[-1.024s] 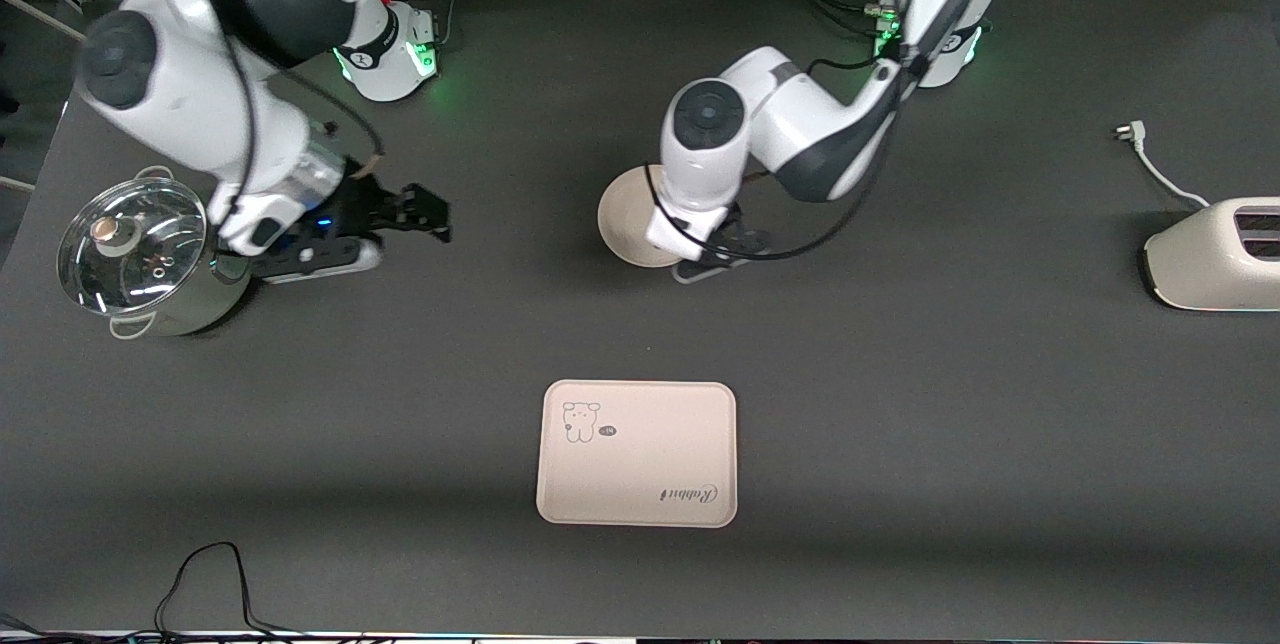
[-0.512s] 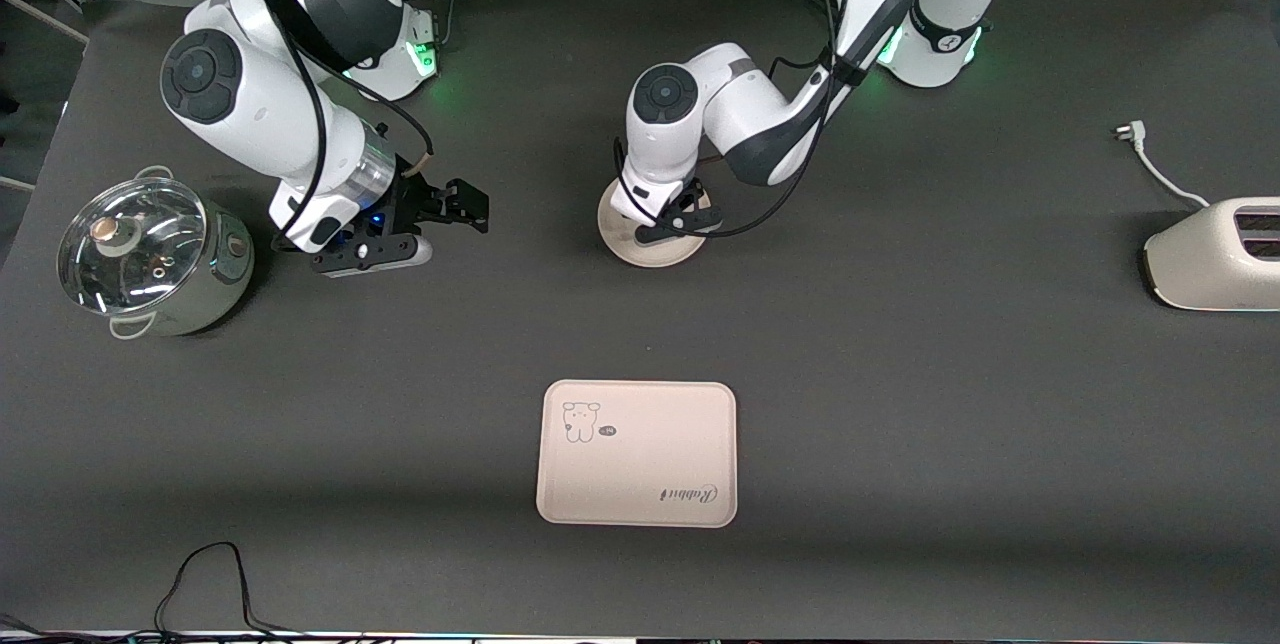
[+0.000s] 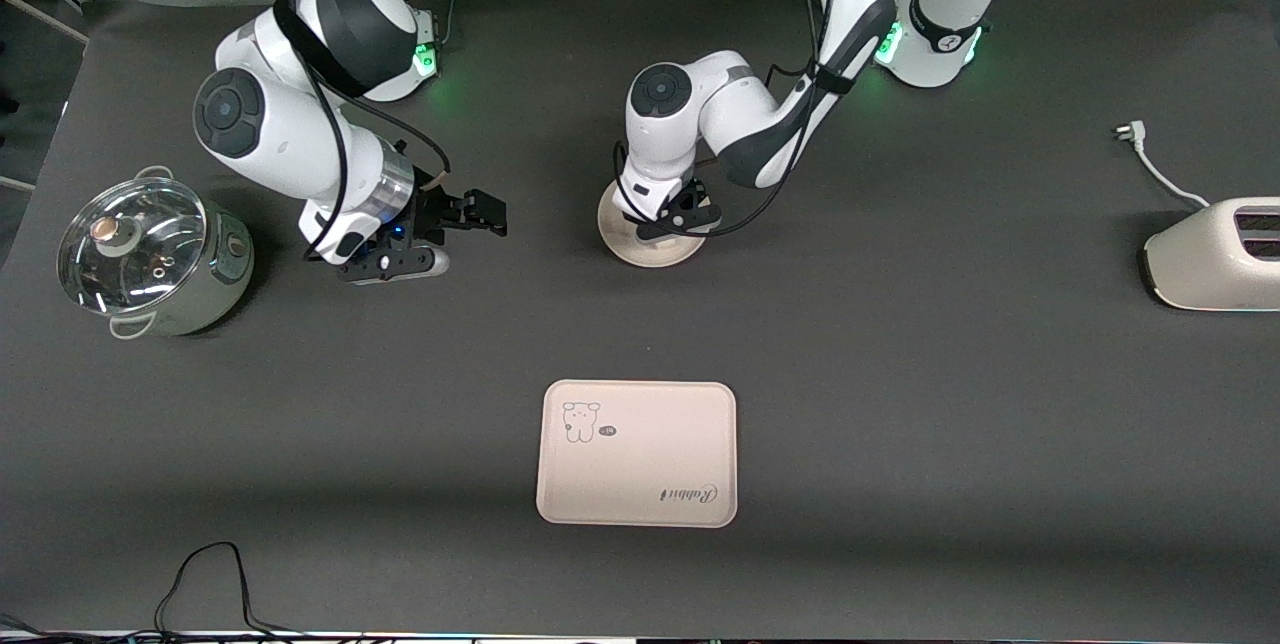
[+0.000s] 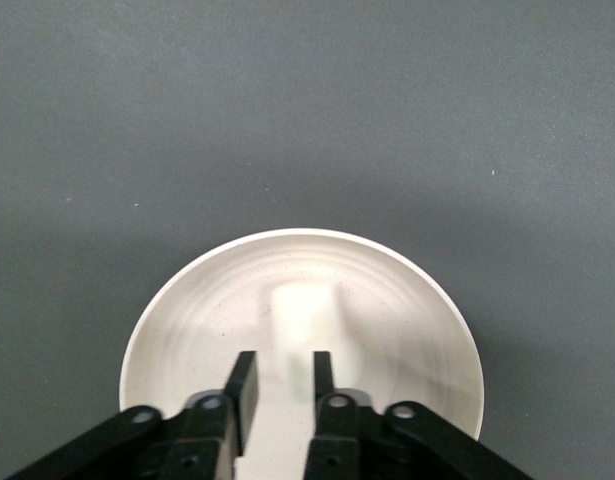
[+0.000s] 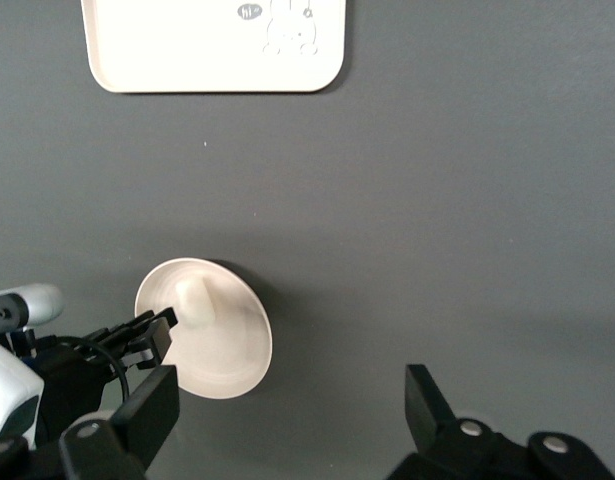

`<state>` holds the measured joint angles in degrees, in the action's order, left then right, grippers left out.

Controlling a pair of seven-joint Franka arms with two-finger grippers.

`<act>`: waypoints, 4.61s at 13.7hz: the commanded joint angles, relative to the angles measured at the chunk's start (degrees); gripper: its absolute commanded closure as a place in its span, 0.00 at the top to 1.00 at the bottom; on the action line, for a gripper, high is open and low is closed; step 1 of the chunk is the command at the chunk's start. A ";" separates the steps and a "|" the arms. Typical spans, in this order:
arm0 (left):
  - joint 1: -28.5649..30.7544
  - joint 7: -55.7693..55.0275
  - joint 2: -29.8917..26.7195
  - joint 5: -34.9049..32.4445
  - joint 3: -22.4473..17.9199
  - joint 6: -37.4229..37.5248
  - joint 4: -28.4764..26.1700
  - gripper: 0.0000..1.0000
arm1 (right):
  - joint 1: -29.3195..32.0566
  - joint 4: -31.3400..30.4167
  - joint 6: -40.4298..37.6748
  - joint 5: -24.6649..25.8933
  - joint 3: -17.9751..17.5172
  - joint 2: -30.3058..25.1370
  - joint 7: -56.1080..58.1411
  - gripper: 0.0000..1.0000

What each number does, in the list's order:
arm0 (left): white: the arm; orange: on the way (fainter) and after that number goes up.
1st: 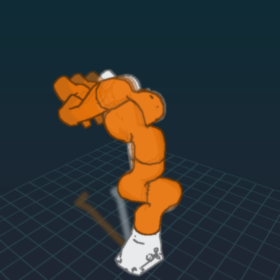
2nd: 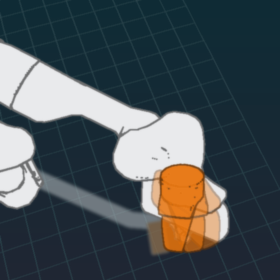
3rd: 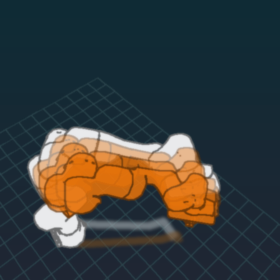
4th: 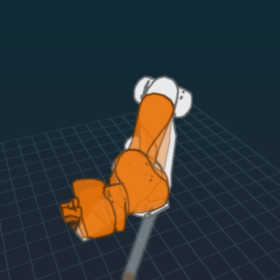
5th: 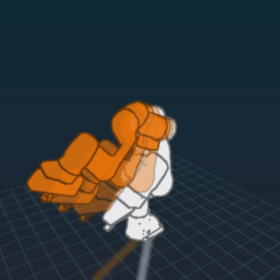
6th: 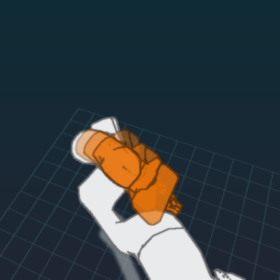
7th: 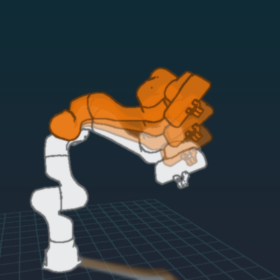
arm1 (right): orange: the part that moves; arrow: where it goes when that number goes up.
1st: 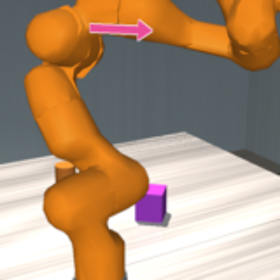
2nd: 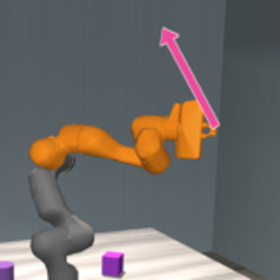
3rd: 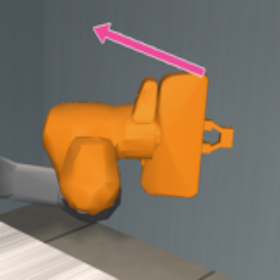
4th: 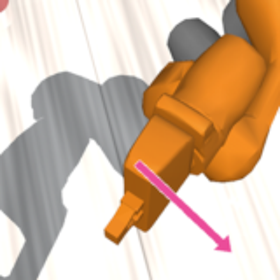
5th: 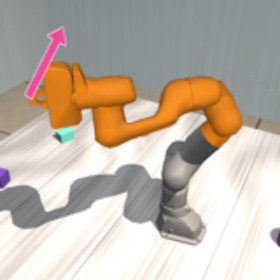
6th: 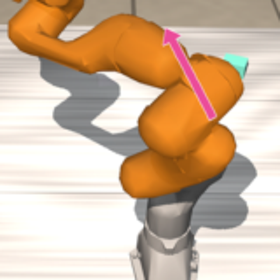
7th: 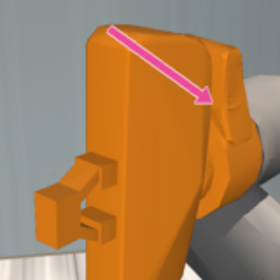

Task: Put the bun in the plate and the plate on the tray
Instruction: 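Release the bun onto the plate while the right gripper approaches the plate, then grasp the plate rim with the right gripper while the left gripper retracts, then carry the plate with the right gripper onto the cream tray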

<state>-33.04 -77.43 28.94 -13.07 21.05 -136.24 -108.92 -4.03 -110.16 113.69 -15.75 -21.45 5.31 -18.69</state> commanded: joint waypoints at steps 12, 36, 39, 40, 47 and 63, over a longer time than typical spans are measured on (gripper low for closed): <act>30.22 49.36 -11.89 7.89 -3.45 35.22 14.94 1.00 | -0.62 -19.37 32.35 -1.48 -9.39 -0.22 -0.56 1.00; 22.50 71.28 -22.53 10.44 -31.33 40.26 11.71 1.00 | -6.16 -28.62 60.50 -1.48 -15.73 21.14 -3.81 0.81; 22.23 70.93 -22.44 10.17 -31.51 40.52 11.71 1.00 | -6.95 -29.06 63.14 -1.39 -15.73 22.38 -3.55 0.67; 22.23 70.84 -22.44 10.08 -31.51 40.61 11.71 1.00 | -6.95 -29.06 63.14 -1.39 -15.73 22.38 -3.29 0.53; 22.85 71.37 -21.91 10.52 -33.44 40.35 11.62 1.00 | -6.86 -29.06 62.97 -1.39 -15.64 20.71 -3.02 0.00; 21.53 71.37 -21.74 10.00 -33.53 41.14 11.62 1.00 | 0.17 -3.37 30.14 -1.39 -10.82 15.75 -2.85 0.00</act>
<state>-10.69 -6.76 6.69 -2.84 -12.01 -95.92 -98.31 -3.96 -125.13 150.74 -16.12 -34.18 14.80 -22.01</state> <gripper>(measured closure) 0.000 0.965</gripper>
